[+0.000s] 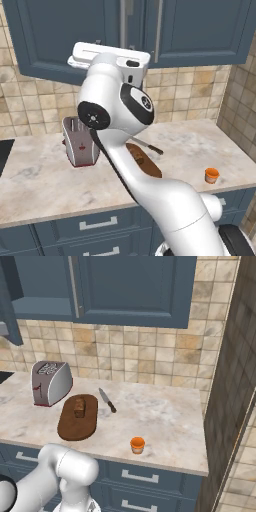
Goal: Pick the bread, place it on the cutting board, pick the jam, place it on the counter, and close the cabinet.
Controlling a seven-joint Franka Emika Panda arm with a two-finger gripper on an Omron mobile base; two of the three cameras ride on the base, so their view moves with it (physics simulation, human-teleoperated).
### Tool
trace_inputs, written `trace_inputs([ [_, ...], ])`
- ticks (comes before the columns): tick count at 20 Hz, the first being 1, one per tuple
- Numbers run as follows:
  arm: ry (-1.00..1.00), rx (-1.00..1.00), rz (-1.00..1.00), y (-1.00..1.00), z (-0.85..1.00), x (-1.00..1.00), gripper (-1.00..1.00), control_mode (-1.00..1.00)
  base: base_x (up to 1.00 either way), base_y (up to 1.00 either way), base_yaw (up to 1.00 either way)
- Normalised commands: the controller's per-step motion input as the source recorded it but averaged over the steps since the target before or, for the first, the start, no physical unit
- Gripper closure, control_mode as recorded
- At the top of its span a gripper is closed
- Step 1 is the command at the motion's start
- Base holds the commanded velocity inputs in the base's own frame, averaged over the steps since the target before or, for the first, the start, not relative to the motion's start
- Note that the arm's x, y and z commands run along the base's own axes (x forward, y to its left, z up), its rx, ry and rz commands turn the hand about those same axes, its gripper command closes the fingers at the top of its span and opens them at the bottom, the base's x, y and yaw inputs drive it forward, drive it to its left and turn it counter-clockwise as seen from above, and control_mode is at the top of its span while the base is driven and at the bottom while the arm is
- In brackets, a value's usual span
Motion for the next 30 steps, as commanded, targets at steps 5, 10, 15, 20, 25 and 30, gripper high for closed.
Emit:
trace_inputs([
  [5, 0.00, 0.00, 0.00, -0.24, 0.00, 0.36, -1.00, -1.00, 0.00, 0.00, 0.00],
  [10, 0.00, 0.00, 0.00, -0.22, 0.00, 0.38, -1.00, -1.00, 0.00, 0.00, 0.00],
  [15, 0.00, 0.00, 0.00, -0.25, 0.00, 0.41, -1.00, -1.00, 0.00, 0.00, 0.00],
  [20, 0.00, 0.00, 0.00, -0.25, 0.00, 0.41, -1.00, -1.00, 0.00, 0.00, 0.00],
  [25, 0.00, 0.00, 0.00, -0.26, 0.00, 0.41, -1.00, -1.00, 0.00, 0.00, 0.00],
  [30, 0.00, 0.00, 0.00, -0.24, 0.00, 0.39, -1.00, -1.00, 0.00, 0.00, 0.00],
])
